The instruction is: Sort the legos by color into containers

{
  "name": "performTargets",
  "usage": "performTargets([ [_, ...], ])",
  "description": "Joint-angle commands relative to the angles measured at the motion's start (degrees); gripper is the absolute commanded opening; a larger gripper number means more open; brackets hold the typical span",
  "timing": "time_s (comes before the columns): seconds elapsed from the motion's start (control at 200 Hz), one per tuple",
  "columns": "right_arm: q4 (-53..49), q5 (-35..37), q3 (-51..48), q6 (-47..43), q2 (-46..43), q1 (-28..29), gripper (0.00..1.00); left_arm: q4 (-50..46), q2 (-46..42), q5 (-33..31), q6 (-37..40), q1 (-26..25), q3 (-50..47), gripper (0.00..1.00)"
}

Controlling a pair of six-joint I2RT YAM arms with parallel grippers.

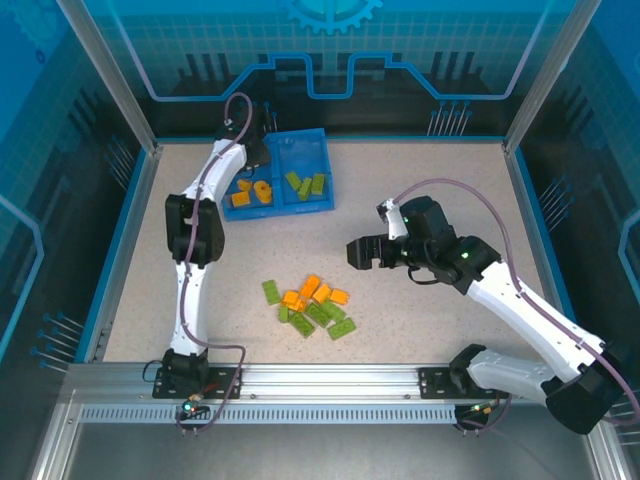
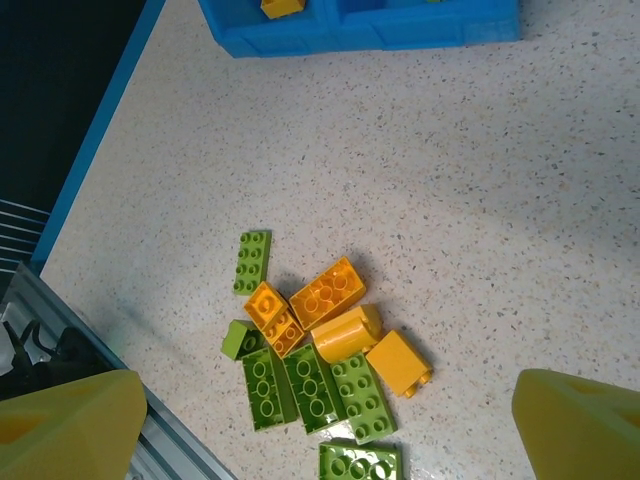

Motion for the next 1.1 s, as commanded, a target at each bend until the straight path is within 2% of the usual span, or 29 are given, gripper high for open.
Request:
performTargets([
  [0.0, -1.92, 1.92, 0.08, 1.26, -1.22, 0.76, 0.96, -3.39, 1.15, 0.81, 0.38, 0.72, 4.28, 0.56],
  [0.11, -2.87, 2.61, 1.09, 1.03, -1.26, 0.97, 0.96, -3.78, -0.89, 2.61, -0.23, 0.76, 3.56, 0.63],
  [0.225, -2.14, 2.89, 1.17, 1.04, -0.76, 1.03, 0.96, -3.59, -6.08, 4.53, -0.46, 0.59, 0.55, 0.63],
  [0.395, -1.07, 3.95, 1.38, 0.47, 3.33, 2.05, 0.96, 4.44, -25.77, 11.34, -2.39, -1.46, -17.91, 0.6],
  [0.495, -0.89, 5.15, 2.37, -0.01, 6.54, 4.1, 0.96, 9.94, -40.0, 11.14, -0.47, -6.24, -31.12, 0.57],
  [0.59, -0.43, 5.92, 3.23, -0.37, 10.16, 6.11, 0.95, 13.04, -52.14, 8.33, 3.94, -12.55, -41.52, 0.55],
  [0.8, 0.95, 4.66, 6.51, -0.14, 21.18, 8.53, 0.89, 17.06, -72.17, 13.42, 21.93, -24.44, -59.81, 0.52],
  [0.925, 0.91, 6.49, 7.41, 2.4, 26.15, 8.81, 0.85, 13.98, -76.35, 14.4, 28.14, -28.37, -65.71, 0.51],
  [1.006, 2.4, 6.86, 5.82, 3.47, 26.25, 8.5, 0.85, 12.61, -75.35, 15.01, 25.34, -30.62, -68.19, 0.52],
  [1.096, 3.12, 6.54, 3.29, 3.63, 24.58, 8.33, 0.85, 13.93, -72.48, 15.52, 18.57, -33.19, -71.27, 0.54],
])
